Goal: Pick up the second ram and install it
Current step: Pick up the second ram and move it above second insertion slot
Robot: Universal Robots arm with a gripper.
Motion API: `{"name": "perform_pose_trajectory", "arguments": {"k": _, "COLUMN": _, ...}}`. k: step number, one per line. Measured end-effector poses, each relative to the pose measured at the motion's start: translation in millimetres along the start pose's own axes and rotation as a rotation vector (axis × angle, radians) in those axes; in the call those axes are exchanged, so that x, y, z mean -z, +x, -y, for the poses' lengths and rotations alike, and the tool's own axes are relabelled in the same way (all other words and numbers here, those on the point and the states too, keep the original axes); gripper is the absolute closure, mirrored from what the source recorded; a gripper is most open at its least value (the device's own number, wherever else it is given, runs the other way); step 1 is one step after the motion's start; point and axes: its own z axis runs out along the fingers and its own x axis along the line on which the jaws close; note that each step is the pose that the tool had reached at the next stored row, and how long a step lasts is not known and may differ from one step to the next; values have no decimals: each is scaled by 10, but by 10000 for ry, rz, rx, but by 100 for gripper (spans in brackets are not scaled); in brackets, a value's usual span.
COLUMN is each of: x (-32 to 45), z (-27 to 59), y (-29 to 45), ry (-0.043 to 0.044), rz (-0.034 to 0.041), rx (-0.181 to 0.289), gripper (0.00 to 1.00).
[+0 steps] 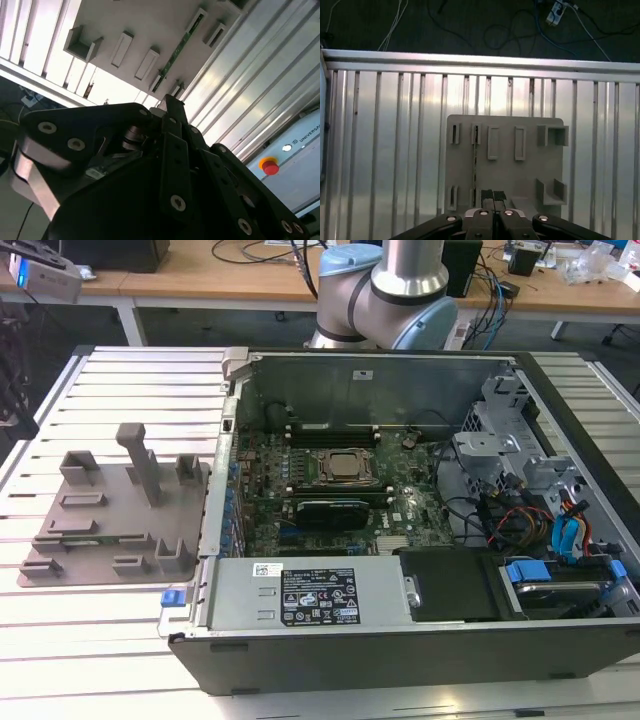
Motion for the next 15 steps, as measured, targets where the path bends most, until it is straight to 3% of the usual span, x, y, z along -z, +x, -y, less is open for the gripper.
{"name": "perform_pose_trajectory", "arguments": {"k": 3, "x": -3, "z": 1, "y": 0, "ry": 2, "rz": 12, "rx": -424, "gripper": 90}}
{"name": "perform_pose_trajectory", "arguments": {"k": 6, "x": -3, "z": 1, "y": 1, "ry": 2, "rz": 12, "rx": -435, "gripper": 89}}
{"name": "perform_pose_trajectory", "arguments": {"k": 8, "x": -3, "z": 1, "y": 0, "ry": 2, "rz": 13, "rx": -442, "gripper": 76}}
{"name": "perform_pose_trajectory", "arguments": {"k": 11, "x": -4, "z": 0, "y": 0, "ry": 2, "rz": 13, "rx": -450, "gripper": 76}}
{"name": "perform_pose_trajectory", "arguments": {"k": 15, "x": -121, "z": 63, "y": 11, "ry": -5, "rz": 85, "rx": -564, "gripper": 76}}
